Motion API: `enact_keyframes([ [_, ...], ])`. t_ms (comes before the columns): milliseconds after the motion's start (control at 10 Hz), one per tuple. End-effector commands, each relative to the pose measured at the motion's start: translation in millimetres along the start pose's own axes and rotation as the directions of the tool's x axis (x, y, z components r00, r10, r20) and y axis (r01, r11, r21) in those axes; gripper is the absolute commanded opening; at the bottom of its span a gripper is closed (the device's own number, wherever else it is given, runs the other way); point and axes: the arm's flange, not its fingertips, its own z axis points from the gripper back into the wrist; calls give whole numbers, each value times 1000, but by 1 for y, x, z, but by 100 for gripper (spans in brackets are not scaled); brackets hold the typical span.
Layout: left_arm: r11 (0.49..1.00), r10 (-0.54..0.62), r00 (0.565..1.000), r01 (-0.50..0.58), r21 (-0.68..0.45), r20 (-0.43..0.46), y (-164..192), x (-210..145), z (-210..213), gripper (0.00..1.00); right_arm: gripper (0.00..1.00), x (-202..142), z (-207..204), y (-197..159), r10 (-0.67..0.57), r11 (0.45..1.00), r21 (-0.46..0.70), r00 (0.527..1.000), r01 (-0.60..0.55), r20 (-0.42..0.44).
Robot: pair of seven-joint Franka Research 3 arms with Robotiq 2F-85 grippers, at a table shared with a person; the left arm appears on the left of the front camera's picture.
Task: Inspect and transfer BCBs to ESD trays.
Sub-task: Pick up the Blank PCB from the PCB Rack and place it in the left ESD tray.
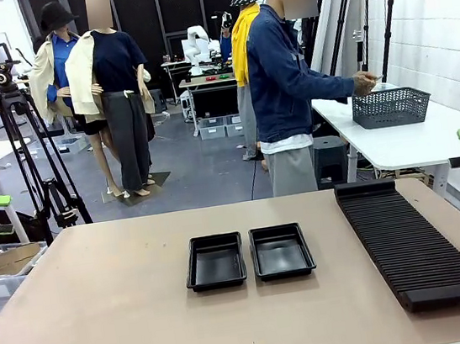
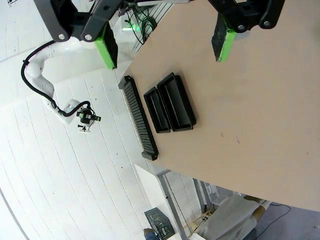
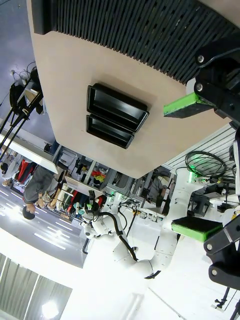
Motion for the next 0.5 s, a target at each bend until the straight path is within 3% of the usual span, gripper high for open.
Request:
enact_keyframes([
  [0,1000,-2,1000,2,6,0,0,0,2,100,100,0,0,0,0,1000,3,1000,0,0],
  [400,1000,-2,1000,2,6,0,0,0,2,100,100,0,0,0,0,1000,3,1000,0,0],
])
